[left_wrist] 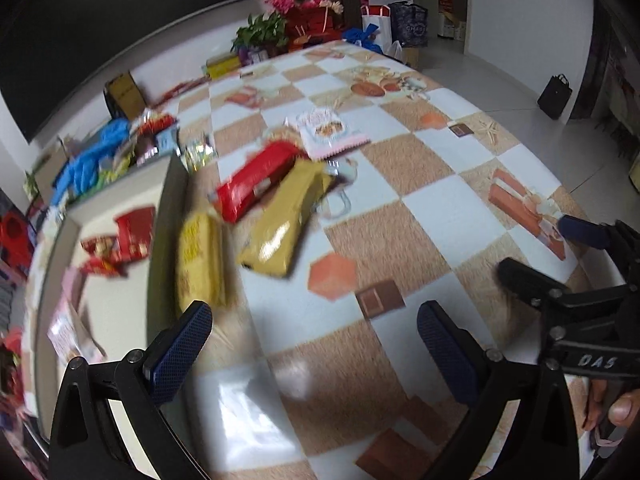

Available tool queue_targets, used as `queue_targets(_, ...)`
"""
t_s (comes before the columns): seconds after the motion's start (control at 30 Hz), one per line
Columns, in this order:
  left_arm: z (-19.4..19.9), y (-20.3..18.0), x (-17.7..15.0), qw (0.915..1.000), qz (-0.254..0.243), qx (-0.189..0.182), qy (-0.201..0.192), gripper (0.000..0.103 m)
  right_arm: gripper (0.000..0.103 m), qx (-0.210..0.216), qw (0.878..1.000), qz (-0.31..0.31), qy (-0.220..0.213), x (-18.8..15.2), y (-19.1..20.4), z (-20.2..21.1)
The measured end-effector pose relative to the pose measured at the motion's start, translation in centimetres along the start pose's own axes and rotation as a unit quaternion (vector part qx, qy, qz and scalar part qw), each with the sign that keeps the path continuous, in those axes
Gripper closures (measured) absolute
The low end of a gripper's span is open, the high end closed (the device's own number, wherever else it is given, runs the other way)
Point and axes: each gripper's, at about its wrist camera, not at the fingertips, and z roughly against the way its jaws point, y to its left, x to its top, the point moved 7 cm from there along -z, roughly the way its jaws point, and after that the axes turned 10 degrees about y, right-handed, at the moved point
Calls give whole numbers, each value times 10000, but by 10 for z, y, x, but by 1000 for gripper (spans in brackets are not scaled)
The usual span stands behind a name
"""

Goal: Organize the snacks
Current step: 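Grasp the gold-wrapped bar with the left tool while the right tool grasps another Crispy Cranberry pouch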

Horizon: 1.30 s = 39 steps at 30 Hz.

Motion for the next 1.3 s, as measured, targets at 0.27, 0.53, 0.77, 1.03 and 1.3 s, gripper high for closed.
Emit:
queue_targets(0.27, -30, -10, 39, 9992, -143, -96, 362, 0, 1, 659, 9924, -936, -459, 1, -35, 17)
queue_targets(0.53, -57, -9, 66, 9966, 52, -533, 627, 6, 1, 845, 9902, -979, -517, 0, -36, 18)
queue_targets(0.77, -44, 4, 54, 9952, 406, -839, 308, 79, 1, 833, 9904, -976, -522, 0, -36, 18)
queue_targets(1.03, -22, 4, 5, 9927, 730, -962, 67, 78, 1, 662, 9933, -850, -429, 1, -32, 15)
queue_targets(1.3, -7, 11, -30, 9928, 846, -782, -336, 77, 1, 352, 9992, 114, 177, 28, 14, -15)
